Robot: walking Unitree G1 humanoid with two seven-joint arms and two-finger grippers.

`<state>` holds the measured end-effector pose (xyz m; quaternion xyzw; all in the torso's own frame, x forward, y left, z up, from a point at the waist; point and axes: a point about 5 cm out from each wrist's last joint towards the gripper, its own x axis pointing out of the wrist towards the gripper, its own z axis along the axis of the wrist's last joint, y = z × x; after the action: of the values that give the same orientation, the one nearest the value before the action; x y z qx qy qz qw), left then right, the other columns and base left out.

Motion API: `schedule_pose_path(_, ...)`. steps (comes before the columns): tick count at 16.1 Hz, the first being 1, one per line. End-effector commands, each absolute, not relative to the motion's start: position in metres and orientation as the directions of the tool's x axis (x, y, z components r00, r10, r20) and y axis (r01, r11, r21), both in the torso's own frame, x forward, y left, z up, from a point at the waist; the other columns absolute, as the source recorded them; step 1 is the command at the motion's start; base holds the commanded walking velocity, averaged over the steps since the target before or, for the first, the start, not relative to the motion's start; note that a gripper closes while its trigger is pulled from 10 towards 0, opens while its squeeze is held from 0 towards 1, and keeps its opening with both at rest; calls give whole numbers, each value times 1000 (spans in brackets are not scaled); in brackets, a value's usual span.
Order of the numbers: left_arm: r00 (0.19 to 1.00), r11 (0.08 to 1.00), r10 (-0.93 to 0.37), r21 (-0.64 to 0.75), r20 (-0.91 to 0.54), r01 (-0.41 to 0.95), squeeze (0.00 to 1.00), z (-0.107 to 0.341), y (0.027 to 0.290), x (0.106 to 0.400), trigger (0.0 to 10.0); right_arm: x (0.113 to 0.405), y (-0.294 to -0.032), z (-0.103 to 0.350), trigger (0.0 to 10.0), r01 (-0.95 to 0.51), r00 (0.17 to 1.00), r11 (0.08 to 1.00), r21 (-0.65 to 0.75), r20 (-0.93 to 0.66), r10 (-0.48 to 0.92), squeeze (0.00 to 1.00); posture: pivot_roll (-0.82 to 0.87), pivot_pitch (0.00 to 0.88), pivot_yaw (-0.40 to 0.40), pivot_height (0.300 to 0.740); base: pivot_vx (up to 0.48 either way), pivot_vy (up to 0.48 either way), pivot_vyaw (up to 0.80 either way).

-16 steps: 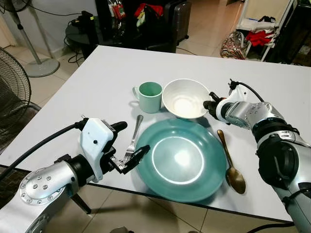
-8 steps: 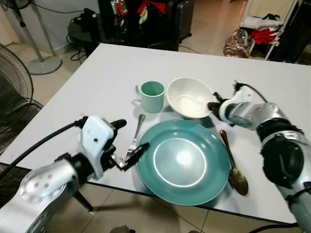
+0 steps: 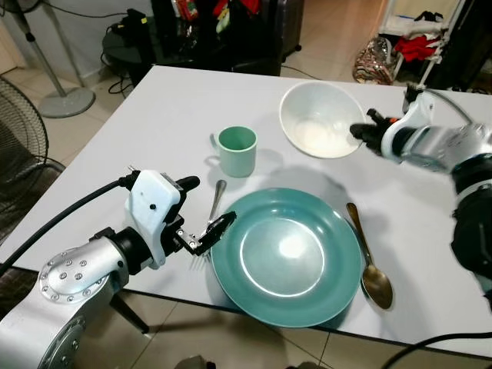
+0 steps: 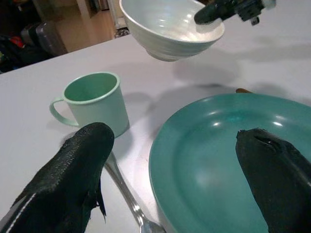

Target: Setting the table

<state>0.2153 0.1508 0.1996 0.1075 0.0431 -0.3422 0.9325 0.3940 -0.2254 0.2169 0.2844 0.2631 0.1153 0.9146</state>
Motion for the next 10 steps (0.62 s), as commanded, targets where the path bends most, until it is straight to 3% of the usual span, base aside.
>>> schedule_pose_path(1, 761, 737, -630, 186, -158, 649, 0, 201, 153, 216, 10000, 393, -221, 233, 0, -177, 799, 809, 561, -398, 450, 0, 30, 50, 25, 740, 0, 0, 0)
schedule_pose_path(4, 757, 732, -631, 193, -169, 653, 0, 201, 157, 215, 10000, 377, -214, 233, 0, -346, 629, 768, 540, -474, 616, 0, 28, 44, 21, 740, 0, 0, 0)
schedule_pose_path(10, 737, 714, -652, 182, -178, 676, 0, 200, 154, 210, 10000, 343, -198, 207, 0, -452, 378, 691, 564, -581, 721, 0, 17, 41, 28, 740, 0, 0, 0)
